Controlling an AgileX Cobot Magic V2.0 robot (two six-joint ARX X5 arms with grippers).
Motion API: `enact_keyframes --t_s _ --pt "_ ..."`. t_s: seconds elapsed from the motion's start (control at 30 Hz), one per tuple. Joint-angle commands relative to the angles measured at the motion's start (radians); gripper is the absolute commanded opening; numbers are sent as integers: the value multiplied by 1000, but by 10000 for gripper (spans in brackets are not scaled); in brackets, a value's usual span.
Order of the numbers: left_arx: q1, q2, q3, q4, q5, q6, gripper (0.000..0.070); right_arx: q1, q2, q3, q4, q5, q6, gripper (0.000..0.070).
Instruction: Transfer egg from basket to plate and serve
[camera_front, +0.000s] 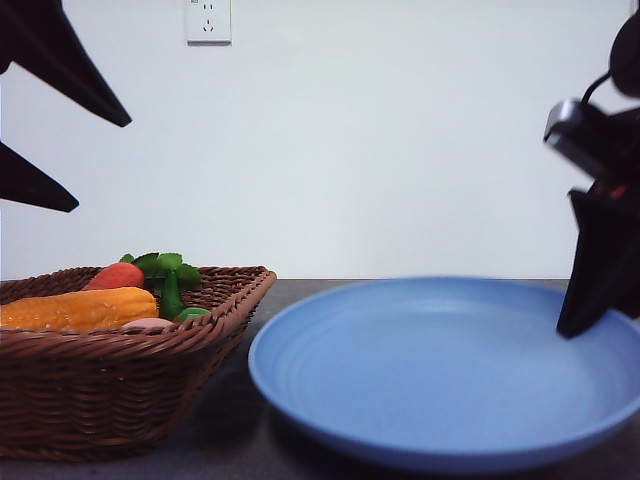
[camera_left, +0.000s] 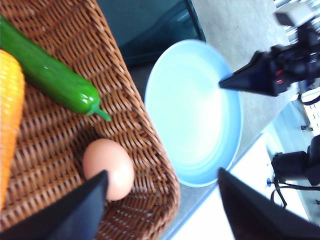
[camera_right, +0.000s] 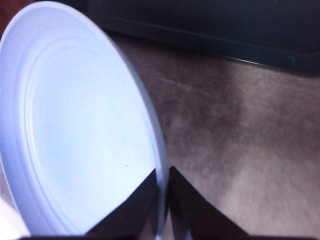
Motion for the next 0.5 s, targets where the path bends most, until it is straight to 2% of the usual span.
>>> enact_keyframes --t_s 0.0,0.23,0.37,0.47 --pt "-21 14 14 7 -28 -21 493 -8 -22 13 -22 0 6 0" --pt "-158 74 14 20 -266 -24 492 -54 -152 13 -100 53 -9 0" --pt "-231 147 14 52 -362 -24 492 -72 -202 13 -111 78 -14 0" --pt "-268 211 14 92 -396 -24 492 -80 -227 13 -111 78 -13 0"
